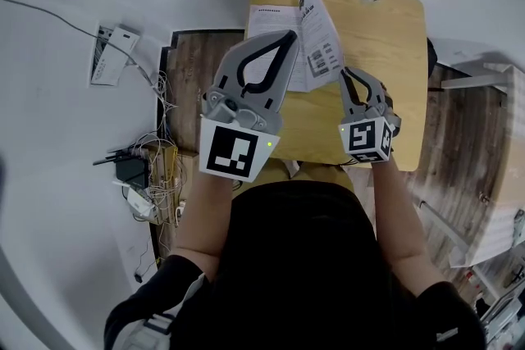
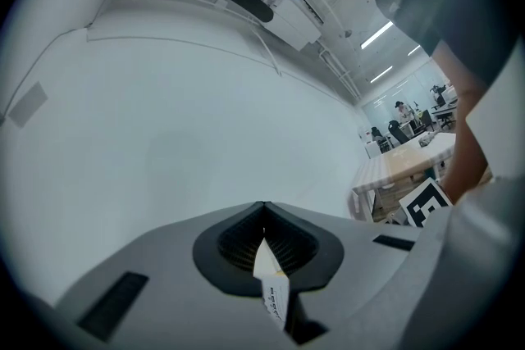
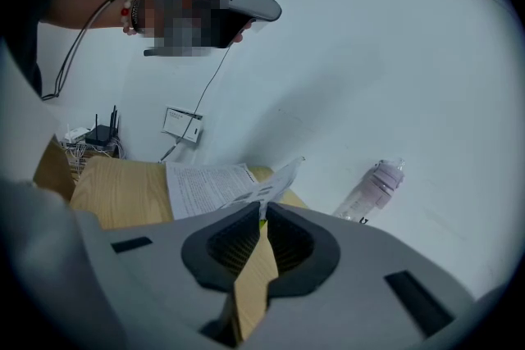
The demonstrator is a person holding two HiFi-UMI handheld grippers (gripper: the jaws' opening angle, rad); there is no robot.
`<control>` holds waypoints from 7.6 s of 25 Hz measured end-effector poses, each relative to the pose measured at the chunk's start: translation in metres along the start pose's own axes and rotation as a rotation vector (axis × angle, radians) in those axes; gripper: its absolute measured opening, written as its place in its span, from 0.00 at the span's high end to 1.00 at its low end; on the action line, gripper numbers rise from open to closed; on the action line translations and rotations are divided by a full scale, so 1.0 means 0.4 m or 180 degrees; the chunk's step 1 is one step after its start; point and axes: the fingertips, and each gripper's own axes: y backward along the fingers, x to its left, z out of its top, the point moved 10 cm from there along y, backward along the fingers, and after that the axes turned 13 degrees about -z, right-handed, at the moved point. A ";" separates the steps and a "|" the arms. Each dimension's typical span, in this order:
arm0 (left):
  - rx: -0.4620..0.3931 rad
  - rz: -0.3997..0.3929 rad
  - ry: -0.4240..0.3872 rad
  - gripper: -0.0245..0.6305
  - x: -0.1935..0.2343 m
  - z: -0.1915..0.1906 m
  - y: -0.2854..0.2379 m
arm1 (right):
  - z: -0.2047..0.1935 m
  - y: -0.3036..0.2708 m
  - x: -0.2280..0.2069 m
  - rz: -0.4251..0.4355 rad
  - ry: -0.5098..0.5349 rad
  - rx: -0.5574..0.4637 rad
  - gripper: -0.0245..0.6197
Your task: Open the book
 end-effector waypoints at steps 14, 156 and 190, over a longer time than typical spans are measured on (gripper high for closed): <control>0.0053 -0.0147 0.0044 0.95 -0.043 -0.013 -0.084 | -0.097 0.026 -0.022 0.0108 -0.0086 0.0175 0.89; -0.0338 -0.0441 -0.0149 0.95 0.003 0.090 0.115 | 0.279 0.208 -0.050 -0.0482 -0.0542 -0.0780 0.54; -0.0530 -0.0451 -0.0160 0.95 -0.020 0.206 0.301 | 0.526 0.394 -0.006 -0.0360 -0.0476 -0.1763 0.92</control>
